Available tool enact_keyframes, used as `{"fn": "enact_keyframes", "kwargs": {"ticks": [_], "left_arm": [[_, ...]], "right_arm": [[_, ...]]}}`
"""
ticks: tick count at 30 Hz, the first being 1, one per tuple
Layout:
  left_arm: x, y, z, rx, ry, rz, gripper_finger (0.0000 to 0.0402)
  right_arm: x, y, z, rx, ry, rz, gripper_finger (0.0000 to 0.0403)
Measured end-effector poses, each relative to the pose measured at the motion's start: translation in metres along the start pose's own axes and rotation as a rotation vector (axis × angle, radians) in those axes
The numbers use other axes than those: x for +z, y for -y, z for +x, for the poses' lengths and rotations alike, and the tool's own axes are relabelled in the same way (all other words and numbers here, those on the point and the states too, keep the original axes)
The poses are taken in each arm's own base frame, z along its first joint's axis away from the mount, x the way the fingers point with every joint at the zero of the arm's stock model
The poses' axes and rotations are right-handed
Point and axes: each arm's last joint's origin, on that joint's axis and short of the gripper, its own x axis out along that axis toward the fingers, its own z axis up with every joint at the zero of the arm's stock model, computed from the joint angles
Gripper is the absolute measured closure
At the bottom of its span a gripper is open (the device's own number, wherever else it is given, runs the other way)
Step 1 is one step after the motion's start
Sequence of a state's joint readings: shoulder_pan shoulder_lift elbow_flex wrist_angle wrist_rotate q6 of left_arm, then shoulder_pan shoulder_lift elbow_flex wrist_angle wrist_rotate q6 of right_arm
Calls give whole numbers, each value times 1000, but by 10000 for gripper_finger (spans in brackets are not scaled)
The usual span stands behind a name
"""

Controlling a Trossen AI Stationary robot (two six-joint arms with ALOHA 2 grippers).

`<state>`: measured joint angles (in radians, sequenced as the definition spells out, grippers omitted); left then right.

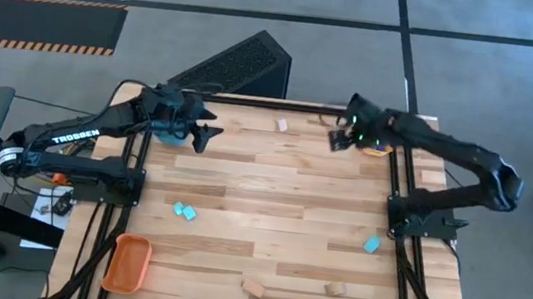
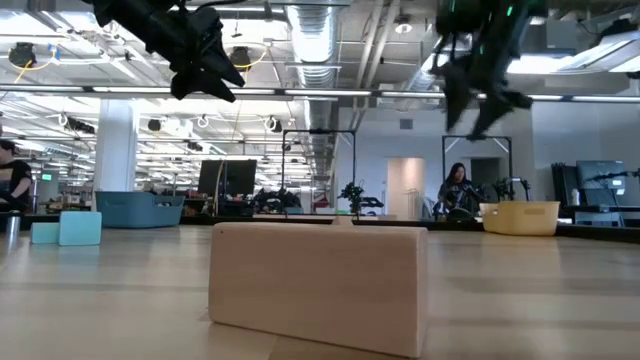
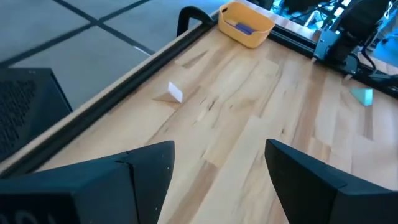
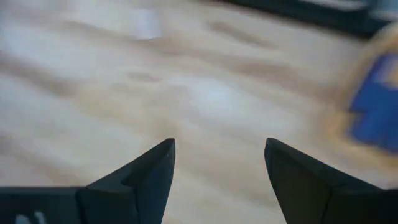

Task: Sort & place blocks by color
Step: Put the right light blue block into the blue bin

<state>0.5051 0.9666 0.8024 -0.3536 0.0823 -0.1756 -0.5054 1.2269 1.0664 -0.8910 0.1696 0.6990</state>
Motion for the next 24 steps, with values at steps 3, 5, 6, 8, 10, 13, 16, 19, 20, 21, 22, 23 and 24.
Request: {"fn": "enact_keyframes", "kwargs": {"ticks": [3,5,6,8,10,13,16,19,20,21,22,23,24], "left_arm": [[0,3,-1,-12,6,13,162],[1,5,-1,-23,12,25,162],[1,7,-1,-34,18,37,162],[2,8,-1,-72,27,60,162],[5,10,-2,-130,54,69,162],[10,14,-2,-224,98,71,162],[16,22,0,-316,155,96,162],[19,32,9,-418,177,124,162],[19,36,14,-455,176,133,162],[18,41,20,-488,166,138,162],[16,46,27,-517,152,143,162],[13,51,33,-531,140,137,162],[12,56,39,-528,135,123,162]], "right_arm": [[-25,-30,-20,129,49,10,138],[-45,-49,-34,203,101,-22,143],[-56,-59,-41,236,134,-34,145],[-80,-74,-53,281,189,-39,150],[-102,-82,-64,305,227,-43,154],[-128,-84,-74,314,242,-46,158],[-148,-83,-83,335,212,-75,159],[-165,-82,-90,370,171,-154,159],[-170,-81,-93,378,152,-179,159],[-174,-79,-94,378,130,-205,159],[-177,-78,-95,377,107,-228,159],[-179,-76,-96,377,86,-245,160],[-181,-74,-97,373,69,-253,162]]}}
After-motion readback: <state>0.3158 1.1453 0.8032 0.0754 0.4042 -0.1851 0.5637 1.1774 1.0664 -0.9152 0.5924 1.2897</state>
